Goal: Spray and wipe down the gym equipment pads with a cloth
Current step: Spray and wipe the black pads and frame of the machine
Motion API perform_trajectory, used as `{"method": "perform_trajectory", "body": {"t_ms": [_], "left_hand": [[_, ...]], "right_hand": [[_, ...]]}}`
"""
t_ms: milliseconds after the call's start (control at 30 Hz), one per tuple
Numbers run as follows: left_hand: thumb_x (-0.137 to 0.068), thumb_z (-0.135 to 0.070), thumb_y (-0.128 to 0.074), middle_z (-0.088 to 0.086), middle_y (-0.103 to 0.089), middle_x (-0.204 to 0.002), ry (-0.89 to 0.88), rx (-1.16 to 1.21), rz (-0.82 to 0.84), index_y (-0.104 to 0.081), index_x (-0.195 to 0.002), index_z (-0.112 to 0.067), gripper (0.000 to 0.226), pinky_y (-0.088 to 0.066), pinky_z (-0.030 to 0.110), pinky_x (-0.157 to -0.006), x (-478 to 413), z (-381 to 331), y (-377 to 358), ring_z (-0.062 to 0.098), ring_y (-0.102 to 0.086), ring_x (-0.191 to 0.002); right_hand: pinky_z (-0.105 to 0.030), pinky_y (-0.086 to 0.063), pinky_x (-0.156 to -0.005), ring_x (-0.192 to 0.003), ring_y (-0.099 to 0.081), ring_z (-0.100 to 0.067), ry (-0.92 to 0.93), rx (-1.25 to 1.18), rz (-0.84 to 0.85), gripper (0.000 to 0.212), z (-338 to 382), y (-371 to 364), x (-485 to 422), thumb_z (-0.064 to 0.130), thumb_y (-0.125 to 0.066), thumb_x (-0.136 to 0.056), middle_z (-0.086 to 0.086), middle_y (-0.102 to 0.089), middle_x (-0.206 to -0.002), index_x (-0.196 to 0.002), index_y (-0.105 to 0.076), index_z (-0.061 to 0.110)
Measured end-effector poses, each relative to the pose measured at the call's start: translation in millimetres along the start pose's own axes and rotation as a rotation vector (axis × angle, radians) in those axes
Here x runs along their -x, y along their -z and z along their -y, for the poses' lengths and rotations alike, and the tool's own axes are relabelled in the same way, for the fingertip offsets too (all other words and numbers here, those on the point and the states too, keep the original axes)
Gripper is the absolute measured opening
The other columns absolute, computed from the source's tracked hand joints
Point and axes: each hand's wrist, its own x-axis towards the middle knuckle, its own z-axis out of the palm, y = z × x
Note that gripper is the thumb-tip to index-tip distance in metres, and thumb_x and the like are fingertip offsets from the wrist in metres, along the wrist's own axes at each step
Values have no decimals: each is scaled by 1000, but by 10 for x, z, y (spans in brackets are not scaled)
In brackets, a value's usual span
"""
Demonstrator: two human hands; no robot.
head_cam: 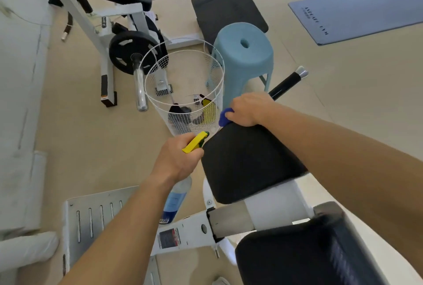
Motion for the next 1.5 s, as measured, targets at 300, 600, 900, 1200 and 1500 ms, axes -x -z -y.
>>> {"method": "perform_trajectory", "body": {"t_ms": [300,600,900,1200,1500], "left_hand": [[-76,-18,-61,28,-67,-87,8,187,-34,-69,-86,-7,18,-55,35,-55,60,-751,-284,45,-66,-83],[-61,-25,-55,16,-74,-82,154,219,-206,-71,-81,-11,30,-55,38,-58,302,-1508,-639,48,-69,-79],[-59,-20,-53,8,-78,-92,228,403,-344,-76,-87,-14,37,-53,27,-49,671,-1926,-875,20,-64,-77],[-62,-20,-53,4,-79,-95,204,485,-452,-77,-91,-17,38,-55,30,-54,722,-2085,-716,17,-64,-74],[-58,-21,-52,13,-77,-95,352,494,-514,-75,-87,-12,38,-54,29,-53,318,-2643,-1026,22,-63,-69]], "right_hand": [[-29,-36,-74,-82,-57,-19,1,-855,-375,27,-833,-294,532,35,-46,-104,0,-63,-86,-89,-60,18],[-33,-50,-78,-83,-64,-19,-69,-1104,-361,24,-1705,-621,732,31,-48,-103,-1,-69,-89,-101,-68,18],[-30,-49,-73,-77,-58,-16,136,-1414,-261,29,-1443,-280,766,33,-40,-107,-1,-62,-86,-98,-63,17],[-43,-34,-111,-123,-49,-30,258,-726,-146,46,-1184,-520,578,47,-30,-105,-9,-47,-137,-142,-47,25],[-31,-39,-67,-79,-59,-20,454,-619,21,30,-1561,-286,214,40,-39,-105,-2,-63,-87,-102,-58,16]]}}
